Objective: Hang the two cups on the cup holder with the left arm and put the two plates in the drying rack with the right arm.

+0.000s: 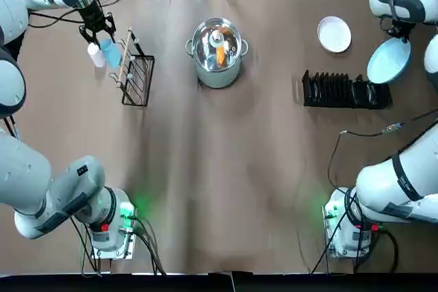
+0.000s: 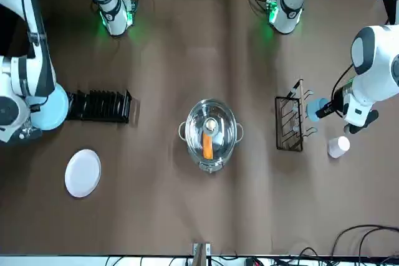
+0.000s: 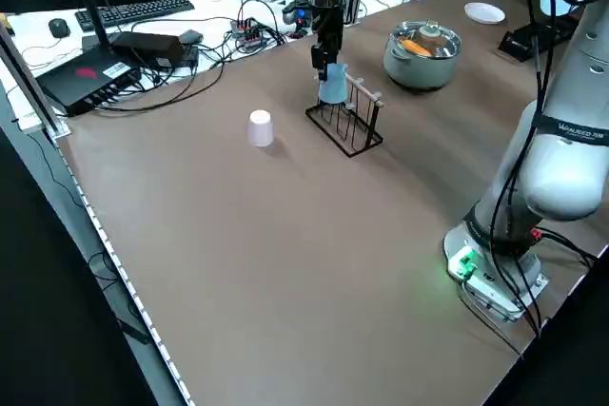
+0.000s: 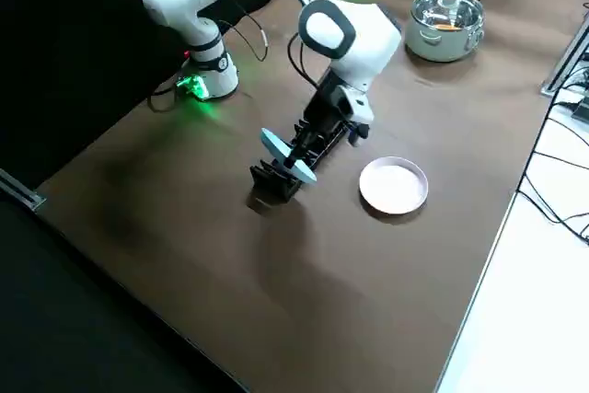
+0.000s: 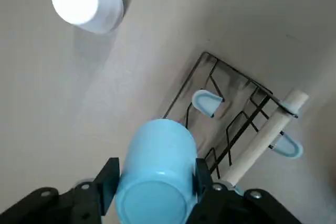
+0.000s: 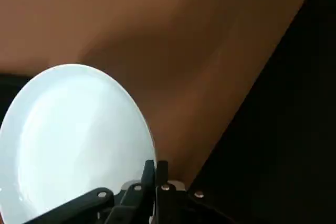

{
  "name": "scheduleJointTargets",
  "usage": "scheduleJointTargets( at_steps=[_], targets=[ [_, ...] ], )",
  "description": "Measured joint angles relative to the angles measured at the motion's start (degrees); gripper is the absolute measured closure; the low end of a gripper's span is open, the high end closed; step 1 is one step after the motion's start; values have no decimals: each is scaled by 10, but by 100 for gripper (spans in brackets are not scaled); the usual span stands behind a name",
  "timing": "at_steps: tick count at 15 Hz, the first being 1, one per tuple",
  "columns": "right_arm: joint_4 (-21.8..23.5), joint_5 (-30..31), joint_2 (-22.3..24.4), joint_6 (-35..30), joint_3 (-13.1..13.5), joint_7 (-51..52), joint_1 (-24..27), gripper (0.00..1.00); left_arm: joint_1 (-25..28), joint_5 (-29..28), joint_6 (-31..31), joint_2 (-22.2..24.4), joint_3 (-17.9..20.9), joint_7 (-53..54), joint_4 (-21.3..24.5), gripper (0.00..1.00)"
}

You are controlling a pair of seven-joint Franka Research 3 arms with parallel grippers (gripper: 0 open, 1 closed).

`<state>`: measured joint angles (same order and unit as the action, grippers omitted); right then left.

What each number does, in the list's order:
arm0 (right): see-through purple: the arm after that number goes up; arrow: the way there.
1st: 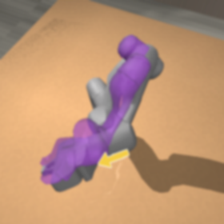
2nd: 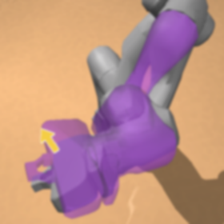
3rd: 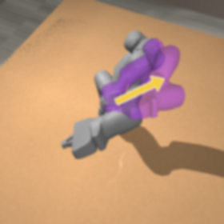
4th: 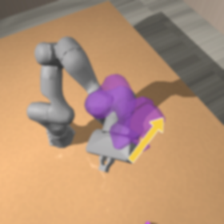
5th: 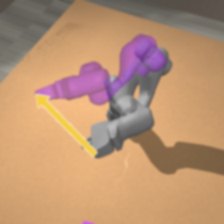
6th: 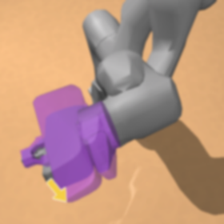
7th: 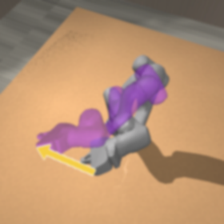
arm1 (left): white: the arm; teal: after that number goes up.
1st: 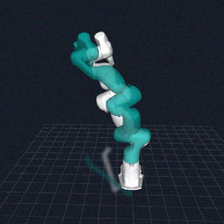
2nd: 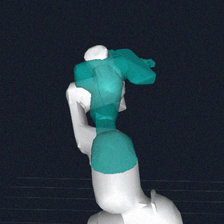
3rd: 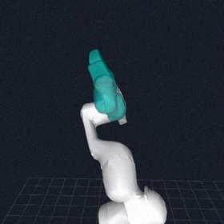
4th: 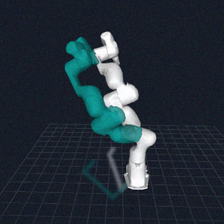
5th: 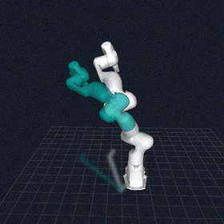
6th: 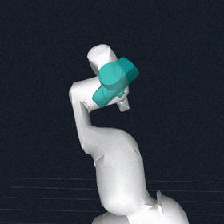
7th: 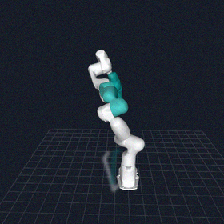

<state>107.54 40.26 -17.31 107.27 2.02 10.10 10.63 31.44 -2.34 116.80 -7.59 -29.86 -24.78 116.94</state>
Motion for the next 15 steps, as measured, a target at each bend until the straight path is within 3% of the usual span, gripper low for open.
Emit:
scheduleJointTargets(
  at_steps=[4, 10, 15],
  targets=[
    [60, 0, 18, 36, -1, -1, 1, 97, -1, 0, 2, -5, 0, 0, 1, 37],
    [111, 0, 18, 110, -1, -27, 2, 97, -5, -3, 7, -17, 0, 0, 8, 37],
    [118, 5, 19, 111, -3, -50, -1, 97, -6, -20, 13, -28, 0, -2, 16, 37]
  ],
)
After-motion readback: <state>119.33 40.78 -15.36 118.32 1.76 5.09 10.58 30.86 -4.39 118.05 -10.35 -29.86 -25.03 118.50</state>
